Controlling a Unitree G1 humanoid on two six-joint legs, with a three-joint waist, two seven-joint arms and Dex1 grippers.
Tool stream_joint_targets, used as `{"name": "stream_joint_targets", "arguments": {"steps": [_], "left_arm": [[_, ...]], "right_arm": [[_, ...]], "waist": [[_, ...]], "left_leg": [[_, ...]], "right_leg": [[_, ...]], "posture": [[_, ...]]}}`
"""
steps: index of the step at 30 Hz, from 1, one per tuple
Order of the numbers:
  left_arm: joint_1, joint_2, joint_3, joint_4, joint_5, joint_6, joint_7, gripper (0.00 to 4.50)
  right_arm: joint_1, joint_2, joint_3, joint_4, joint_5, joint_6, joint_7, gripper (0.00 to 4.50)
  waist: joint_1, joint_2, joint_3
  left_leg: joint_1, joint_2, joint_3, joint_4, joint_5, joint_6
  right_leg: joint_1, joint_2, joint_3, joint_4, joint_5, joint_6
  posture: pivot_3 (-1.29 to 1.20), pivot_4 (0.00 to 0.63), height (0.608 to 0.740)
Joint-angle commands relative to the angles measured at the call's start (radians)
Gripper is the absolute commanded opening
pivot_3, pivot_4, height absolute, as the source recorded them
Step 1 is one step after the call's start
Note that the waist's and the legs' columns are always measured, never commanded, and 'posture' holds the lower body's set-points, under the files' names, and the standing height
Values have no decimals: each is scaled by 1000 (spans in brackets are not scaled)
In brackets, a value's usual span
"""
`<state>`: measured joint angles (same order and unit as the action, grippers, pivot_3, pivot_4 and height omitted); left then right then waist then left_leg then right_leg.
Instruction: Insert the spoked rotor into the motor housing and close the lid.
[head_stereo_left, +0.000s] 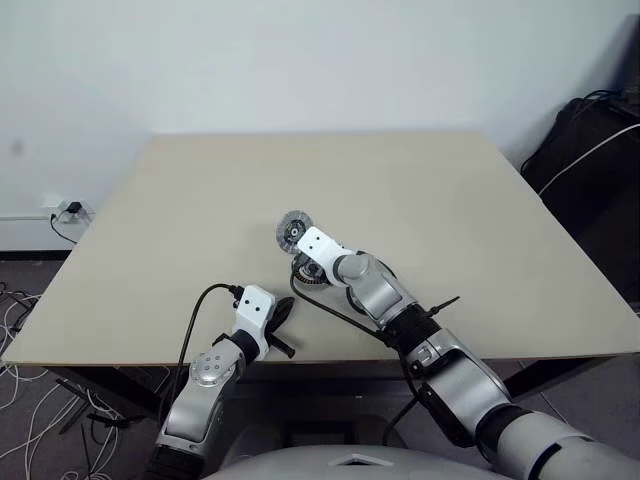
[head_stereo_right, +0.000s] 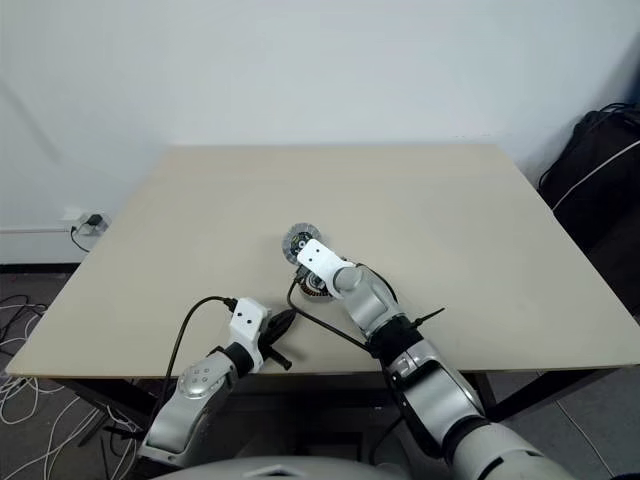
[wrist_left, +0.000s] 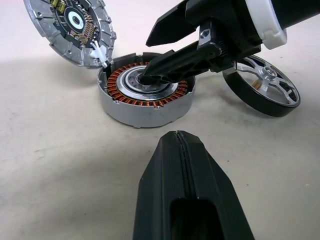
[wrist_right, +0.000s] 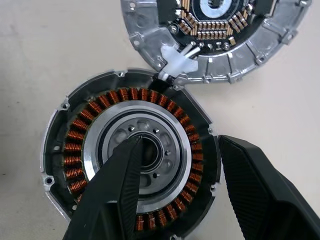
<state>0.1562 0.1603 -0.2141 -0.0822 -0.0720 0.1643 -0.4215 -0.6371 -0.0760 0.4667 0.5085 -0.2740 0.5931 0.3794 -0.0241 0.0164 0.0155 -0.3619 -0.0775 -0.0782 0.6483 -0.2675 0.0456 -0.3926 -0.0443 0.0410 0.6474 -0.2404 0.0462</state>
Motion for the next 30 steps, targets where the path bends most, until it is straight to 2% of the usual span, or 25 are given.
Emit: {"name": "stream_joint_targets", "arguments": {"steps": [1,2,5,11,30], "left_arm": [[-10,-3,5,-8,-5,-24,4,0],[-11,-3,5,-8,-6,-24,5,0],[-11,-4,4,-7,-6,-25,7,0],[-11,-6,3,-5,-7,-29,9,0],[-14,-8,-4,-3,-7,-24,4,0]], "right_arm": [[-15,1,4,7,-8,-9,21,2588],[-16,2,2,11,-7,-8,23,2588],[-17,4,-6,20,-7,-4,27,2004],[-16,8,-36,31,18,38,50,18],[-15,8,-84,-10,59,78,91,18]], "waist": [[0,0,0],[0,0,0],[0,0,0],[0,0,0],[2,0,-1]], "left_leg": [[0,0,0,0,0,0],[0,0,0,0,0,0],[0,0,0,0,0,0],[0,0,0,0,0,0],[1,0,0,0,-1,-2]], "right_leg": [[0,0,0,0,0,0],[0,0,0,0,0,0],[0,0,0,0,0,0],[0,0,0,0,0,0],[1,0,0,0,0,0]], "posture": [[0,0,740],[0,0,740],[0,0,740],[0,0,740],[0,0,740]]}}
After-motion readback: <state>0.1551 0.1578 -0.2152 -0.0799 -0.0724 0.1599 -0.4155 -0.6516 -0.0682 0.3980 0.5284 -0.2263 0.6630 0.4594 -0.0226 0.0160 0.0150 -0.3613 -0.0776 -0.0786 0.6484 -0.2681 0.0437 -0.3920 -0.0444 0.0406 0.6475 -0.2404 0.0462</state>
